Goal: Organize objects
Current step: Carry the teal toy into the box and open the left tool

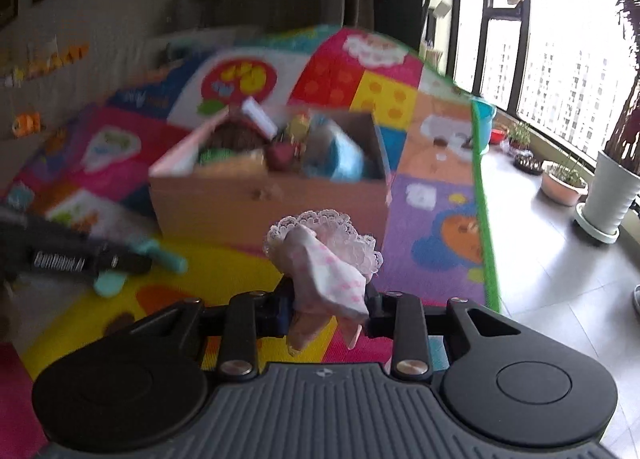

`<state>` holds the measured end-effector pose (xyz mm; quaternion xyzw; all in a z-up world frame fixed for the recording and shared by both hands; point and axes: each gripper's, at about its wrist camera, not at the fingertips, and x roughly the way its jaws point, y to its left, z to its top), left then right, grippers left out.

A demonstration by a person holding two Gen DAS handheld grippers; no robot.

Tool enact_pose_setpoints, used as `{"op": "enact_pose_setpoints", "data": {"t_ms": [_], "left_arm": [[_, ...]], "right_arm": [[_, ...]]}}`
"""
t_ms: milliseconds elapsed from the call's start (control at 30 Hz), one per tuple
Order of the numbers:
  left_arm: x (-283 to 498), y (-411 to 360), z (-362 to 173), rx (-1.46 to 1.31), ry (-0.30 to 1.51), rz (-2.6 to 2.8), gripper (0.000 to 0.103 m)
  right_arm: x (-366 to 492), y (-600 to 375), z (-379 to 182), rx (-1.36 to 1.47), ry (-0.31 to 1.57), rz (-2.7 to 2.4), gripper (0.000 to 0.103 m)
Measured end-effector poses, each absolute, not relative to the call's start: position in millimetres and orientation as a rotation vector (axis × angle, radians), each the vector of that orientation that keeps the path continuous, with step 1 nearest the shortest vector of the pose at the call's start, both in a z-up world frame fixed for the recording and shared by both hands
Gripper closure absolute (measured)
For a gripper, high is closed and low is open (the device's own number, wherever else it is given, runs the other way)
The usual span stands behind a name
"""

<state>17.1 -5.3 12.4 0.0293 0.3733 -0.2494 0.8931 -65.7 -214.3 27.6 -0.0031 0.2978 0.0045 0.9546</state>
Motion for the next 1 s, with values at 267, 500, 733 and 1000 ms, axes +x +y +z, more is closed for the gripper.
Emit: {"op": "enact_pose_setpoints", "data": {"t_ms": [267, 500, 733, 1000], "left_arm": [[34.1, -30.9, 89.4, -0.051, 0.604, -0.666, 0.089], [103.0, -69.5, 88.5, -0.192, 0.63, -0.692, 0.086], [88.3, -22.9, 71.1, -0.249, 0.61, -0.614, 0.086], [56.2, 35.6, 37.7, -0.295, 0.654, -0.549, 0.086]], "right_arm": [[-68.4, -229.7, 40.4, 0.062, 0.567, 0.005, 0.072], [-72.4, -226.4, 35.6, 0.059, 0.585, -0.002, 0.072], [-65.9, -241.5, 31.8, 0.107, 0.642, -0.012, 0.072], [-25.7, -235.6, 58.5, 0.142, 0.662, 0.054, 0.072]]}}
